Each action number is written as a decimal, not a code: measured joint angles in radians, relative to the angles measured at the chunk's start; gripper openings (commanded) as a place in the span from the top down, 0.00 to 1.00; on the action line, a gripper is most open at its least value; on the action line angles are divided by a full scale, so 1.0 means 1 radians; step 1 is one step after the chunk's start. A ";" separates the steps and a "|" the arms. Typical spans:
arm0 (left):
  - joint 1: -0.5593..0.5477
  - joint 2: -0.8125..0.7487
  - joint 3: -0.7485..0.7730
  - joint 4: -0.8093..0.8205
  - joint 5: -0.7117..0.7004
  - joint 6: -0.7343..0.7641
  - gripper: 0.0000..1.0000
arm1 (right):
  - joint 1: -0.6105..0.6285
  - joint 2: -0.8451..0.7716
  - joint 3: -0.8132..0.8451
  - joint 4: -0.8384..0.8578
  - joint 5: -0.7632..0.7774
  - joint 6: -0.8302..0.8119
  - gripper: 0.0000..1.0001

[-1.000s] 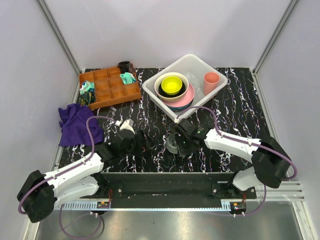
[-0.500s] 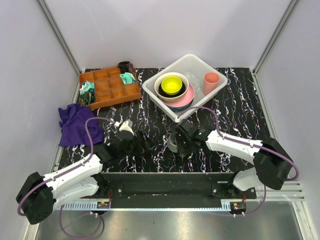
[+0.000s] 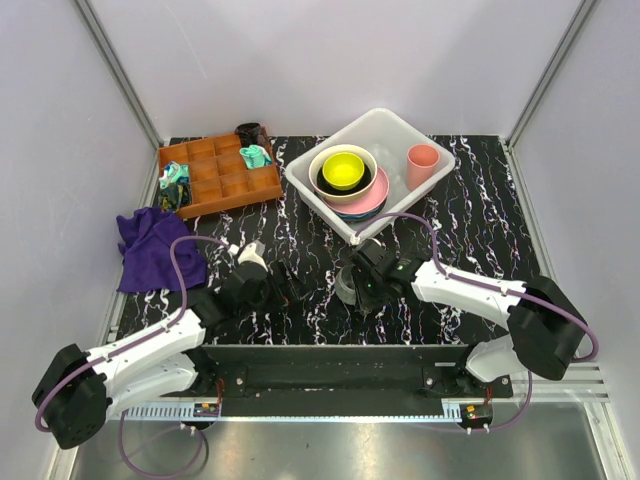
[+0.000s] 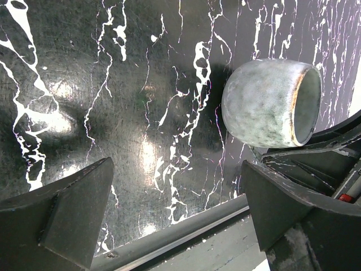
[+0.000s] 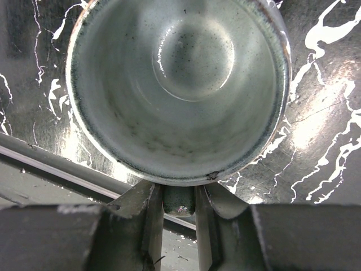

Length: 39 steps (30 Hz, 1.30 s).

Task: Place the mixed dishes into the plastic bin
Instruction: Pick up the cup at the center of the board.

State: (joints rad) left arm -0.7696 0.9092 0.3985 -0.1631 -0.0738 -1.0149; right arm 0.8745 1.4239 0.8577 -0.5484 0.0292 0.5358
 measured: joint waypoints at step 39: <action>0.002 0.003 -0.015 0.031 0.010 -0.006 0.01 | 0.002 -0.133 0.061 -0.265 0.221 0.042 1.00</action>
State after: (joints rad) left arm -0.7681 0.9123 0.3836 -0.1322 -0.0635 -1.0206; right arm 0.8761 1.2911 0.9184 -0.8131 0.2504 0.5774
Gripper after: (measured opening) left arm 0.987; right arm 0.272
